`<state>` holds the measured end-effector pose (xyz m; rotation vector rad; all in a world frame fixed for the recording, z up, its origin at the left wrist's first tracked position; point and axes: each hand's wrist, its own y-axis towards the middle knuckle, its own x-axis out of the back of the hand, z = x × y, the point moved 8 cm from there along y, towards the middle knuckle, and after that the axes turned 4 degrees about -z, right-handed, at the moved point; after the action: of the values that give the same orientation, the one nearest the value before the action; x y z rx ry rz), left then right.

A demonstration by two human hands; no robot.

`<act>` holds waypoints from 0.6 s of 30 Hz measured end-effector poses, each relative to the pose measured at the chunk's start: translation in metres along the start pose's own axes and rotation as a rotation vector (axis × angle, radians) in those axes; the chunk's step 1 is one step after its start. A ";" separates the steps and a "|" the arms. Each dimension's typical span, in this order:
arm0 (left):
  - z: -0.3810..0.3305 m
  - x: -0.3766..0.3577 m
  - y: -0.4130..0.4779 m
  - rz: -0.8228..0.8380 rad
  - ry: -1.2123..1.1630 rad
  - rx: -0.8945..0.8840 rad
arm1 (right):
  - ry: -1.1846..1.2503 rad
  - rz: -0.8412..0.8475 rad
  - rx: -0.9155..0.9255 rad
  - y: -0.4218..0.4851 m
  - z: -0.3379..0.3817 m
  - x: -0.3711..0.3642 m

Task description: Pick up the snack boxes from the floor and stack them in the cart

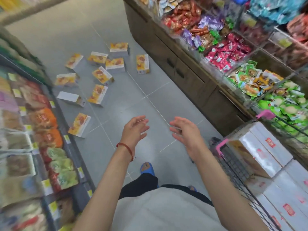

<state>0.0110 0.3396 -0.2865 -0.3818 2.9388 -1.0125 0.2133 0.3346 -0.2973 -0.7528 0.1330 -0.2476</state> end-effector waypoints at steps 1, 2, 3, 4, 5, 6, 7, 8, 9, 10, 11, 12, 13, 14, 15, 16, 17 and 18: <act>-0.007 0.014 0.011 -0.010 -0.008 0.000 | -0.009 0.006 0.002 0.004 0.004 -0.018; -0.014 0.028 0.021 -0.021 -0.015 0.000 | -0.021 0.013 0.004 0.008 0.008 -0.035; -0.022 0.041 0.031 -0.029 -0.022 -0.001 | -0.036 0.020 0.007 0.011 0.012 -0.053; -0.030 0.053 0.040 -0.035 -0.031 -0.002 | -0.053 0.031 0.011 0.015 0.016 -0.070; -0.037 0.065 0.049 -0.041 -0.042 0.001 | -0.066 0.044 0.012 0.018 0.020 -0.086; -0.043 0.076 0.057 -0.049 -0.050 0.005 | -0.076 0.054 0.009 0.021 0.024 -0.102; -0.050 0.087 0.064 -0.061 -0.058 0.010 | -0.086 0.066 0.005 0.024 0.027 -0.117; -0.055 0.098 0.072 -0.077 -0.067 0.013 | -0.097 0.082 0.001 0.028 0.031 -0.132; -0.060 0.108 0.081 -0.094 -0.078 0.017 | -0.110 0.100 -0.001 0.034 0.035 -0.148; -0.065 0.118 0.090 -0.111 -0.088 0.022 | -0.125 0.118 -0.001 0.040 0.039 -0.162; -0.070 0.127 0.100 -0.127 -0.097 0.030 | -0.140 0.134 0.000 0.048 0.044 -0.177; -0.075 0.134 0.109 -0.140 -0.108 0.041 | -0.153 0.150 -0.001 0.057 0.049 -0.191; -0.080 0.141 0.120 -0.152 -0.120 0.054 | -0.163 0.163 -0.003 0.067 0.054 -0.205; -0.086 0.148 0.131 -0.164 -0.131 0.067 | -0.171 0.171 -0.006 0.078 0.060 -0.218; -0.092 0.155 0.143 -0.175 -0.142 0.080 | -0.180 0.177 -0.008 0.090 0.067 -0.232; -0.100 0.162 0.155 -0.186 -0.154 0.092 | -0.188 0.184 -0.013 0.102 0.075 -0.247; -0.109 0.169 0.168 -0.200 -0.169 0.101 | -0.200 0.195 -0.020 0.115 0.082 -0.263; -0.118 0.176 0.183 -0.217 -0.183 0.105 | -0.212 0.209 -0.028 0.128 0.090 -0.279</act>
<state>-0.2116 0.5094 -0.2917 -0.7591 2.7125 -1.0825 -0.0143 0.5590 -0.3125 -0.7824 0.0139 0.0334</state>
